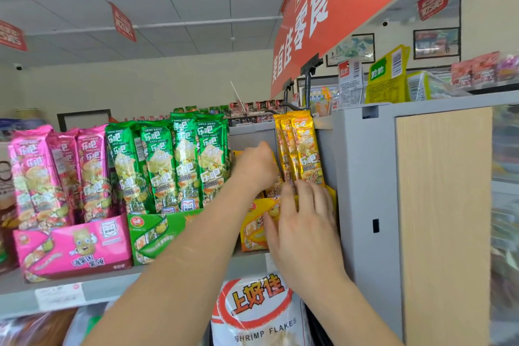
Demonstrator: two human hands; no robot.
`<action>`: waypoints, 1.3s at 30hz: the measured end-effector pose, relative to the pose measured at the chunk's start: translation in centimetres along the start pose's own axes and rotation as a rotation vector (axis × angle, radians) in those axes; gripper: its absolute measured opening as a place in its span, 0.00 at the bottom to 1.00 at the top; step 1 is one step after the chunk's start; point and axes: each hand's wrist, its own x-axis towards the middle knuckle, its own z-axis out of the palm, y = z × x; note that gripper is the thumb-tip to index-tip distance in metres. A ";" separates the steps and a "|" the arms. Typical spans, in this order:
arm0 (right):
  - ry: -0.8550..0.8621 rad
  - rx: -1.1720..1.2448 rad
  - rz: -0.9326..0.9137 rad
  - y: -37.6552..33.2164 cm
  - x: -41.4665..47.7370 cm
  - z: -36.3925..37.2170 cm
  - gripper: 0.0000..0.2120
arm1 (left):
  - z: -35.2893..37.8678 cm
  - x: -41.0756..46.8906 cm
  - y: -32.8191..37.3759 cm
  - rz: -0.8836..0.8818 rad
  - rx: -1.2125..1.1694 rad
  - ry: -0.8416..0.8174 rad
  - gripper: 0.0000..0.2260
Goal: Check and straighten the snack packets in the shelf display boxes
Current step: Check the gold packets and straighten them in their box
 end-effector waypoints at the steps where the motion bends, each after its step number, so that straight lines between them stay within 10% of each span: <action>1: 0.012 0.009 0.007 0.0 -0.2 0.1 0.28 | 0.3 0.0 0.2 0.010 0.027 -0.015 0.09; 14: 0.047 0.175 0.012 0.3 -1.5 0.5 0.26 | 0.3 0.3 1.0 -0.076 0.059 -0.080 0.21; 34: 0.230 0.784 -0.004 -0.2 -1.8 -1.1 0.34 | -6.5 -11.0 1.8 0.513 -0.335 1.109 0.15; 39: 0.190 0.916 -0.083 0.4 -2.9 -3.6 0.27 | -6.8 -14.4 -0.5 0.435 -0.820 0.979 0.16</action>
